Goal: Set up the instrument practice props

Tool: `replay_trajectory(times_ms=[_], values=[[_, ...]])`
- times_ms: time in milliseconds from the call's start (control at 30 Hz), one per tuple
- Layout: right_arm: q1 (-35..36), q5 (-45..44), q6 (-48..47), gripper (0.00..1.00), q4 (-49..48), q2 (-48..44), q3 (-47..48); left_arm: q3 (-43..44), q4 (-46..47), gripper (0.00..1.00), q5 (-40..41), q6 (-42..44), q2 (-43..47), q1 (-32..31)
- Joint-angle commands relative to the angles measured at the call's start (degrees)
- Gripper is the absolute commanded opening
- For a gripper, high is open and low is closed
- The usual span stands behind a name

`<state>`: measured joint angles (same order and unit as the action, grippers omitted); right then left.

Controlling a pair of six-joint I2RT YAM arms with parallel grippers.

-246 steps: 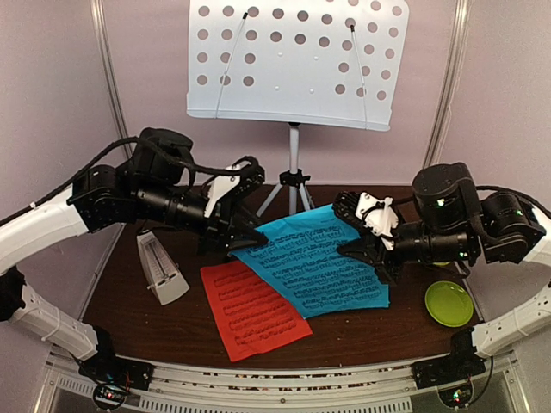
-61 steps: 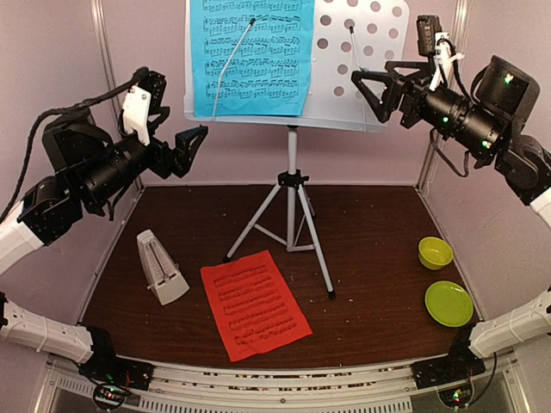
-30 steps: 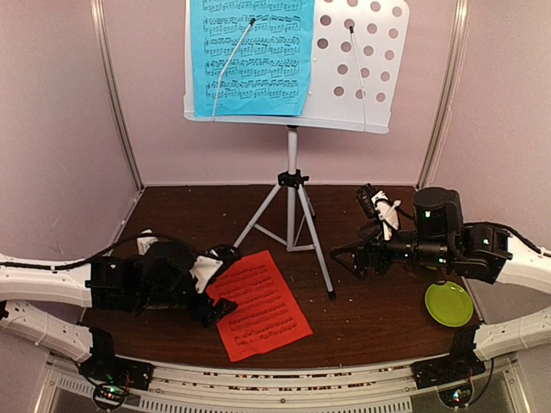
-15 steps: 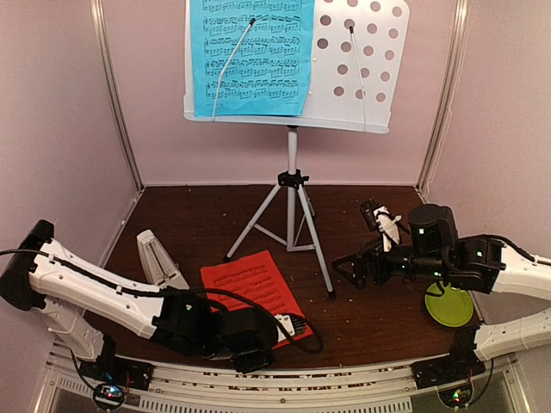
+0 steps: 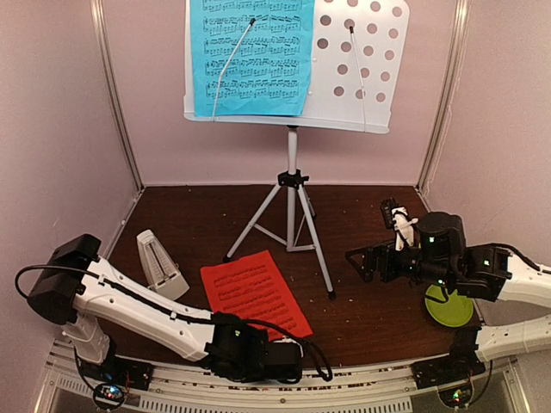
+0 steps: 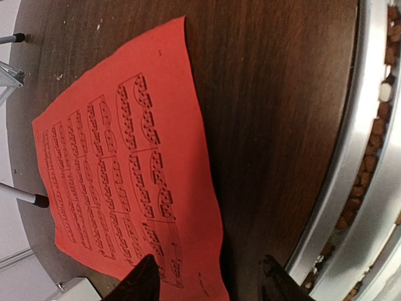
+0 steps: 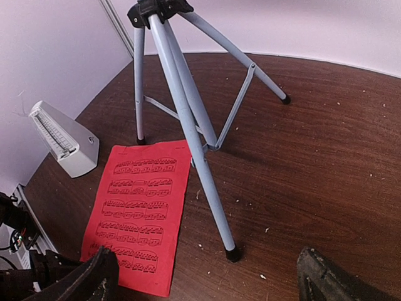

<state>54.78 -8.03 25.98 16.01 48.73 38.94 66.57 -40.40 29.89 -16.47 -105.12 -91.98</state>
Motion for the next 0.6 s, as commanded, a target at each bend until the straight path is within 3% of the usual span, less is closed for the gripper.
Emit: replay_trajectory(times_ms=[0,267,567], values=[[-0.12,-1.81,2.32,1.00,-1.54,-0.61,0.05,1.23,-3.03,0.55,3.37,-1.37,-2.97,0.05],[-0.54,-0.36,2.20,1.00,1.13,2.25,2.68,1.58,-5.37,0.48,5.50,-2.41,-7.70,-0.04],[-1.17,-0.45,3.16,1.00,0.77,2.49,3.32,1.99,-8.55,0.26,12.82,-5.33,-10.63,-0.03]])
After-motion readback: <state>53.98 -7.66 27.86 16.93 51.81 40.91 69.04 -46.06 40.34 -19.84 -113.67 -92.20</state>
